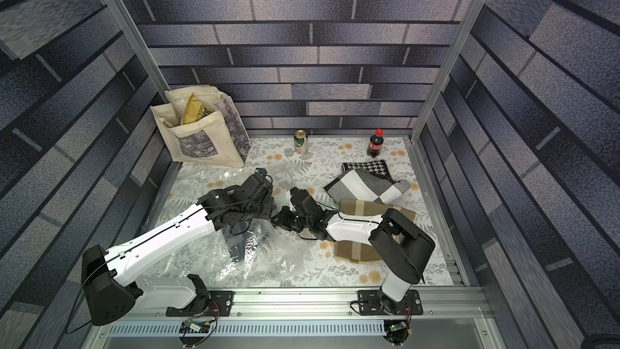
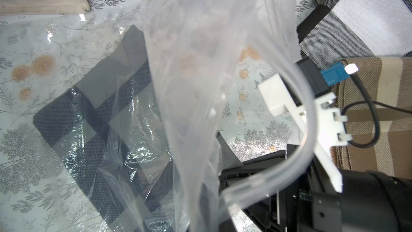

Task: Take the scarf out of the vacuum bag
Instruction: Take out the scarf from the vacuum bag.

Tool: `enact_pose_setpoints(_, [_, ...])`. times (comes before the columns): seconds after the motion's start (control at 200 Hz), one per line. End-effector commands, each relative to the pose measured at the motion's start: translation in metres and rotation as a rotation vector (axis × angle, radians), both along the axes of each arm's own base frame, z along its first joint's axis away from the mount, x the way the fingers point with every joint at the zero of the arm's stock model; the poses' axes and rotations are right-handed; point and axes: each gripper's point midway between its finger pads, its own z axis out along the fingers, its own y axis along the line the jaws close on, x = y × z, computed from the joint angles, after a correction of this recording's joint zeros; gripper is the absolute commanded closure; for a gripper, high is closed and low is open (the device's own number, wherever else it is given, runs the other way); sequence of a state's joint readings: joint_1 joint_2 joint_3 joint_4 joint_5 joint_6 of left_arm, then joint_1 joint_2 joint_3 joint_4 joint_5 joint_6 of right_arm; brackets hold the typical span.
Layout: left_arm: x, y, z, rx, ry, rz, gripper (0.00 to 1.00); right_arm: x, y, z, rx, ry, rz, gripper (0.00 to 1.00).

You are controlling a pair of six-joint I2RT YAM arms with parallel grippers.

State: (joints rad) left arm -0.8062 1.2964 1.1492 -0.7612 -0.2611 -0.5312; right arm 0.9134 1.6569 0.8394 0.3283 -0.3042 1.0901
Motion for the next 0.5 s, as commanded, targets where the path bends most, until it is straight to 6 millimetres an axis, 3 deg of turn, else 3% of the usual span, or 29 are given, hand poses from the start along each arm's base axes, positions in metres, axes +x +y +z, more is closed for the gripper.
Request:
enact_pose_setpoints(0.0, [-0.001, 0.004, -0.004, -0.013, 0.008, 0.023, 1.0, 0.004, -0.015, 0.007, -0.031, -0.028, -0.017, 1.0])
enact_pose_setpoints(0.371, [0.001, -0.005, -0.036, 0.016, 0.081, 0.01, 1.0, 0.018, -0.083, 0.007, -0.444, -0.039, -0.052, 1.0])
enact_pose_setpoints(0.396, [0.001, -0.007, -0.039, 0.015, 0.086, 0.009, 1.0, 0.024, -0.079, 0.019, -0.431, -0.055, -0.053, 1.0])
enact_pose_setpoints(0.496, [0.001, -0.013, -0.048, 0.022, 0.104, -0.002, 1.0, 0.03, -0.093, 0.016, -0.487, -0.041, -0.066, 1.0])
